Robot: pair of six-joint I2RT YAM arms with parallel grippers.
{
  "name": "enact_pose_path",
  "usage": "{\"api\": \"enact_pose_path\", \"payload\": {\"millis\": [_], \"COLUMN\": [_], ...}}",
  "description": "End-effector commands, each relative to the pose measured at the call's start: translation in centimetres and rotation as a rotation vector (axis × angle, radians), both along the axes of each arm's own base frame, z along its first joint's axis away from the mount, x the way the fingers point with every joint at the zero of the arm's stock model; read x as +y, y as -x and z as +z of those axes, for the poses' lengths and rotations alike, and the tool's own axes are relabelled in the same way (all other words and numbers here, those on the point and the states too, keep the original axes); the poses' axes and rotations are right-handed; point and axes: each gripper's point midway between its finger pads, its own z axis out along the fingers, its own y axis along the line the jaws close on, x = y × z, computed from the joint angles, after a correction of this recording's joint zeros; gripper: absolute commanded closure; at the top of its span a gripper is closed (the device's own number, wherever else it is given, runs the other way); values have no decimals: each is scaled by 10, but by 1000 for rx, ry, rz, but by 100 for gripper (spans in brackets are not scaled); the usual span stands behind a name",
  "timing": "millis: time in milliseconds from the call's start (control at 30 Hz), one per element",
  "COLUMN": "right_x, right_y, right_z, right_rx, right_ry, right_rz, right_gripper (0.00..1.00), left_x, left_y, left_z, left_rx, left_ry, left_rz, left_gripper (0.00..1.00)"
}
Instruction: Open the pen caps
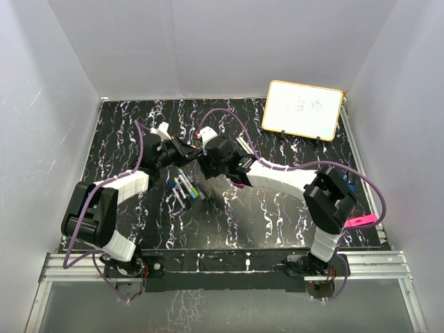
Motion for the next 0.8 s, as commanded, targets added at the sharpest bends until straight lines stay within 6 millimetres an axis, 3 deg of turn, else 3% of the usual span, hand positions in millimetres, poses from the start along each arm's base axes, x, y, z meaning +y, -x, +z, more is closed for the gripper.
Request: {"api": "enact_pose_path", "payload": {"millis": [0, 267, 467, 733, 767], "right_x": [4, 2, 1, -5, -6], "right_y": [-4, -4, -4, 0, 2], "right_z": [1, 1, 3, -5, 6], "right_rx": [1, 3, 2, 15, 0], "right_ry": [-24, -26, -31, -16, -35], "right_rz": [-4, -8, -10, -17, -18], "right_gripper": [60, 73, 98, 100, 100], "left_x": [-5, -4, -4, 10, 13], "left_y": [-3, -3, -3, -13, -16], "left_z": [45, 46, 45, 43, 44], "left_rx": [-105, -106, -103, -102, -104], "left_ry": [38, 38, 35, 18, 18], "left_rz": [-15, -14, -11, 51, 60], "left_gripper": [100, 100, 100, 100, 100]}}
